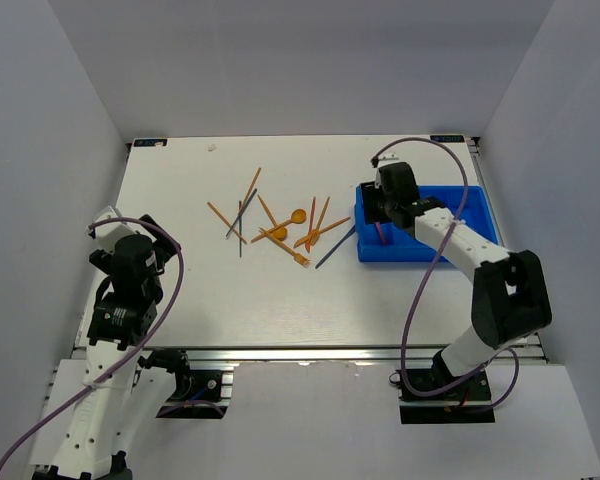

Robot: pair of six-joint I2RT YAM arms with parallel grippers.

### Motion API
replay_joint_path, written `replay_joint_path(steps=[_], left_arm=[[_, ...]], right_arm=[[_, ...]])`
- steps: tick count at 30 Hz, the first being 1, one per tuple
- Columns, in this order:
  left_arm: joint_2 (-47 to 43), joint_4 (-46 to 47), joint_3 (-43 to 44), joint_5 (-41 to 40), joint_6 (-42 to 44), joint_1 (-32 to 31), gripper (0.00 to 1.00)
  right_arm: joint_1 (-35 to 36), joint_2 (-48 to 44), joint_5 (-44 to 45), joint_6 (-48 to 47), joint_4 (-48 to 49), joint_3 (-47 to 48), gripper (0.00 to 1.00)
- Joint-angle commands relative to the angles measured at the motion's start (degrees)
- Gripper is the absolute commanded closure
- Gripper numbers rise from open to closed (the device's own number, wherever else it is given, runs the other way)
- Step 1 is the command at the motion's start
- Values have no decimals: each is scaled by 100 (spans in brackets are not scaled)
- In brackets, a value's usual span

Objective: Sort the eating utensils into containers

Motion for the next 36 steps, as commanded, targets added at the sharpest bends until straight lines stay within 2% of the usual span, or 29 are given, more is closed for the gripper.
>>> replay_joint_path(steps=[1,2,4,10,15,17,19,23,28,36], left_arm=[[-51,118,34,53,62,11,2],[-51,127,34,53,62,11,2],[-60,118,34,45,62,11,2],[-60,118,34,36,62,11,2],[-33,127,25,45,62,11,2],[-33,118,34,45,62,3,2],[-42,118,25,53,62,3,2],[-51,135,25,97,80,11,2],[-16,179,8,238,115,3,2],[-68,206,-1,308,141,3,2]], right_arm=[[35,-664,-73,385,-187,277,31],[70,-690,-65,446,-248,338,27],[175,-743,-65,665,-363,382,27],[1185,-481,567,1542,-662,584,28],[1793,328,1455,2502,-1163,1278,39],[1837,758,1622,2852,-1137,1551,47],[1837,1222,1658,3003,-970,1735,50],[1802,2155,1860,3180,-1154,2734,58],[1732,3017,1948,3250,-1436,3484,59],[1600,3300,1808,3356,-1321,3406,61]])
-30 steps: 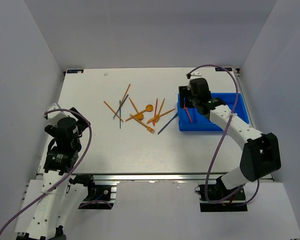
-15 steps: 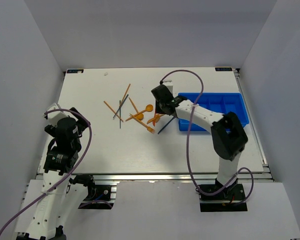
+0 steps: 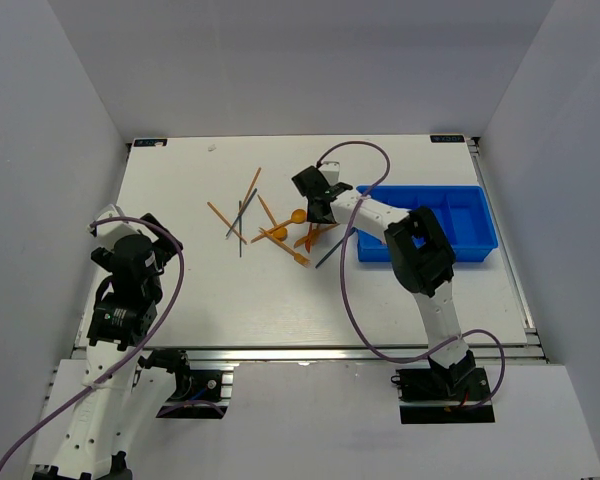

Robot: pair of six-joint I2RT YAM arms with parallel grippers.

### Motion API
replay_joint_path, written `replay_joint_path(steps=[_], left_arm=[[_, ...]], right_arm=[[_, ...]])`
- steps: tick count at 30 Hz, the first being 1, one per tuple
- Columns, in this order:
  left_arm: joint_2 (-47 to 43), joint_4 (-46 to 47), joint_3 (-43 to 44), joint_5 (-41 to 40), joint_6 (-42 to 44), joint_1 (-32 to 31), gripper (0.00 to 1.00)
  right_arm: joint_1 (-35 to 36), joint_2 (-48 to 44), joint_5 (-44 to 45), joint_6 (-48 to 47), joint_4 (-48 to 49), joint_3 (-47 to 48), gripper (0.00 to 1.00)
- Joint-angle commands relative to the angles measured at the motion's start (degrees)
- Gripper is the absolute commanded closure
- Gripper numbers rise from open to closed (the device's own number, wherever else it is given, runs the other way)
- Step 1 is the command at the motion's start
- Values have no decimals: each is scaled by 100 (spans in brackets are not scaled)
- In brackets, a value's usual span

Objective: Sort the eating utensils into containers

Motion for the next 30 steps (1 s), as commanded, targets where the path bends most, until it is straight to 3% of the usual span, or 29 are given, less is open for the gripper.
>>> replay_joint_path(steps=[1,5,12,20,24,30], left_arm=[[-42,72,-1,114,61,3,2],[-25,81,-1,140,61,3,2],[-7,90,-1,167,78,11,2],[11,99,-1,193,78,11,2],[2,99,-1,176,78,3,2],[-16,90,-1,184,78,3,2]], right_arm=[[-66,102,120,158,16,145,62],[-118,260,-20,201,51,101,68],[-215,472,-302,281,139,31,69],[-215,173,-389,597,254,-269,100],[-215,15,-591,518,236,-128,100],[-224,-1038,-1144,-69,658,-408,100]])
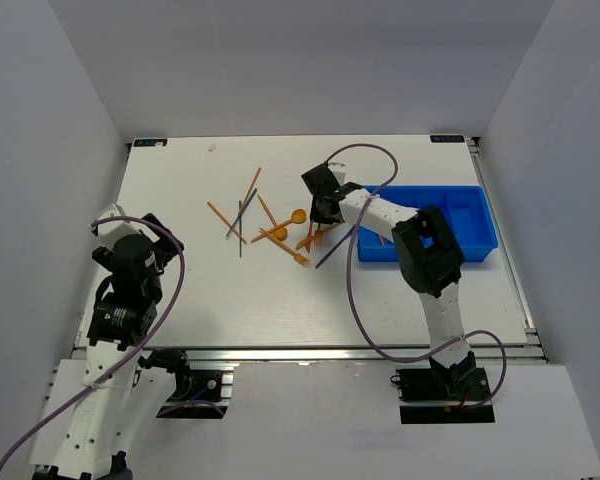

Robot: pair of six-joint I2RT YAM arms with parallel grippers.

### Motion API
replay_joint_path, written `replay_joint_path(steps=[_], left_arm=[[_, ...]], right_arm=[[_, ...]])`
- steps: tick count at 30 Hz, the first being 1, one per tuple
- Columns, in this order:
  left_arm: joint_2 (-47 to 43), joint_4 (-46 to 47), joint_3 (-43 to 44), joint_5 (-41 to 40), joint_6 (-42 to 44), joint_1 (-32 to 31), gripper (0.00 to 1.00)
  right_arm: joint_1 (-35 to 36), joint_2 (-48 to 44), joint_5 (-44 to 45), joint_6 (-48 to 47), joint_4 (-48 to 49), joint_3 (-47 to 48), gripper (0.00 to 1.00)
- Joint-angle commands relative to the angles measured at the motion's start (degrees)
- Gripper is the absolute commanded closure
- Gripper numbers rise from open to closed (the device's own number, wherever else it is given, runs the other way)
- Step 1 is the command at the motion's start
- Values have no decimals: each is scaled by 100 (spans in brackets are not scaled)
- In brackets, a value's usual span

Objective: Sort the eating utensils into containers

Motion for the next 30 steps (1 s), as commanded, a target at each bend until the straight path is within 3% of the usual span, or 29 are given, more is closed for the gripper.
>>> replay_joint_path(steps=[1,6,14,20,30], left_arm=[[-18,86,10,44,37,11,2],[-62,86,10,35,37,11,2],[-9,112,-8,97,45,3,2],[8,94,1,79,45,3,2],[8,112,-8,141,45,3,2]], right_arm=[[8,-1263,-404,-446,391,-183,100],[-150,-2241,-413,-1175,435,-999,100],[-817,-2884,-801,-4056,945,-1951,100],[-1424,-2823,-1476,-4200,1594,-2433,100],[-1442,-3121,-1160,-3937,1877,-3111,100]])
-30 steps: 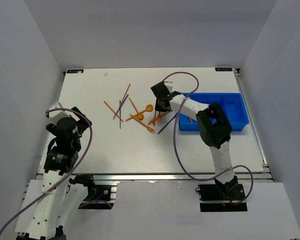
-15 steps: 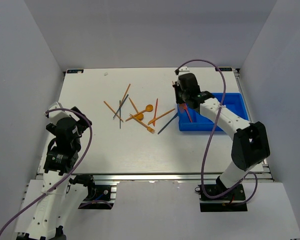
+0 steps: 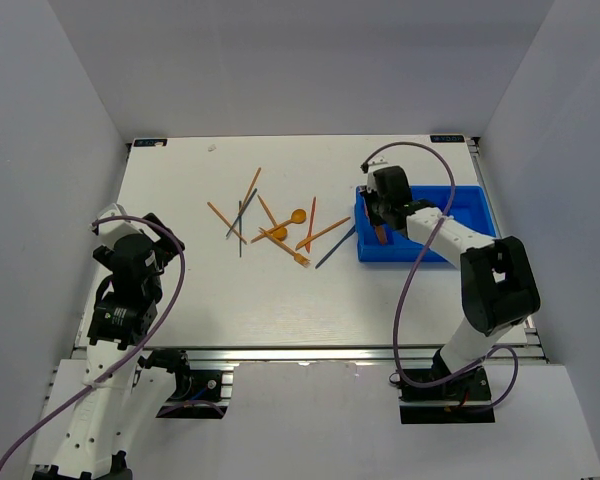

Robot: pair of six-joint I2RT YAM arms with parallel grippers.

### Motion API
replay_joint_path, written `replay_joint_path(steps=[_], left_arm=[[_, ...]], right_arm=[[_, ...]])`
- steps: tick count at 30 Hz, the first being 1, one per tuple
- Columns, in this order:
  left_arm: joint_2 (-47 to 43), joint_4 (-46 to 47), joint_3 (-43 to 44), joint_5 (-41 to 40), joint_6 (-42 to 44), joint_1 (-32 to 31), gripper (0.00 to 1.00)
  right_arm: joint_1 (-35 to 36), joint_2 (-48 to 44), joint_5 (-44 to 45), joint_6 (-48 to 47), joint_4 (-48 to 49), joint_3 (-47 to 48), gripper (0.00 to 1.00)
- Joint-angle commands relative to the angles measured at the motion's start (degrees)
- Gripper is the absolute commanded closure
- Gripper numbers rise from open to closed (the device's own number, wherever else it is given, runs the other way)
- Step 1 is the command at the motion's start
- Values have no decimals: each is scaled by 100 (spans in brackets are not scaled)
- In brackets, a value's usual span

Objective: Sort the eating utensils into containers

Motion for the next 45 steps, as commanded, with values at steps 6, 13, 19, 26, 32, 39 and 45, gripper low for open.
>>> replay_joint_path(steps=[6,13,19,26,32,39,45], left_arm=[[-22,94,-8,67,52,3,2],[-5,94,-8,67,52,3,2],[22,112,-16,84,61,11,2],[118,103,-8,67,61,3,2],[145,103,-16,102,61,3,2],[119,112,-8,119,70,3,2],[110,130,-16,154,78,3,2]], right_arm=[[2,-456,119,156,104,-170,74],[29,-842,-22,498,-344,234,45],[992,-1010,-399,964,-478,534,37],[2409,509,-237,780,-845,1762,30],[2815,2057,117,394,-1435,3073,34],[2841,2690,110,244,-1408,3337,35],[2841,2980,31,-2,-1364,3311,36]])
